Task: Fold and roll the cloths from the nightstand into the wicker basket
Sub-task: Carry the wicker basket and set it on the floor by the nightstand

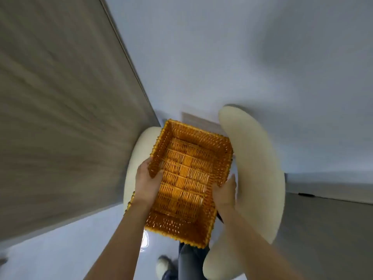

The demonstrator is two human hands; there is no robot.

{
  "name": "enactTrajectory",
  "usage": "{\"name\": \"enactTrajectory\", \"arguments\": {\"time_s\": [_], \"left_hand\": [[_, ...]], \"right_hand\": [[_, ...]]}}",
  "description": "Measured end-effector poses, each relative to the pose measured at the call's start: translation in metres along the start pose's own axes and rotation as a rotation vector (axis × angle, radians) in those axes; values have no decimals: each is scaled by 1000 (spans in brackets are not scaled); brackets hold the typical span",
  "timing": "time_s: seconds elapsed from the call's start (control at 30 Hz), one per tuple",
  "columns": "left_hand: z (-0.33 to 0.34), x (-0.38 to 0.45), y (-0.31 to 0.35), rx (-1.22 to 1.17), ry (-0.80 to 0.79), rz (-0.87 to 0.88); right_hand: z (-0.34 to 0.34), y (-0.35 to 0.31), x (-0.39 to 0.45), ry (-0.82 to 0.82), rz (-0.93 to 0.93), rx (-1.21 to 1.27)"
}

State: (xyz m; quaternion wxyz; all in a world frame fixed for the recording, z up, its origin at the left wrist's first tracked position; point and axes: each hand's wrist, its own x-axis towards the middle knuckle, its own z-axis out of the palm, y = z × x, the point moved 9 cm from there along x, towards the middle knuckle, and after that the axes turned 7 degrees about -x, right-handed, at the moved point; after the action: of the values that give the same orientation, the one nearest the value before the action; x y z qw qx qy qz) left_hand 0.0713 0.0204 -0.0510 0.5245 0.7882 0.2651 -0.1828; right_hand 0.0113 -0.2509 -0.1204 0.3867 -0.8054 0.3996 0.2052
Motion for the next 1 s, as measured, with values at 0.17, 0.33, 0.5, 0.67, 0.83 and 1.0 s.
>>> {"name": "enactTrajectory", "arguments": {"time_s": [0.17,0.33,0.5,0.67,0.83,1.0], "left_hand": [[10,43,-43,293,49,-63],[8,68,-77,417,45,-117],[-5,71,-84,590,181,-115],[-17,57,-75,649,211,-44],[-67,9,-60,653,324,-26],[-123,-67,-48,641,426,8]], "right_hand": [[29,12,21,-24,79,-9],[35,22,30,80,130,1],[38,27,33,132,231,83],[40,26,34,49,315,144],[59,20,2,-182,330,167],[83,9,-50,-396,183,167]]}}
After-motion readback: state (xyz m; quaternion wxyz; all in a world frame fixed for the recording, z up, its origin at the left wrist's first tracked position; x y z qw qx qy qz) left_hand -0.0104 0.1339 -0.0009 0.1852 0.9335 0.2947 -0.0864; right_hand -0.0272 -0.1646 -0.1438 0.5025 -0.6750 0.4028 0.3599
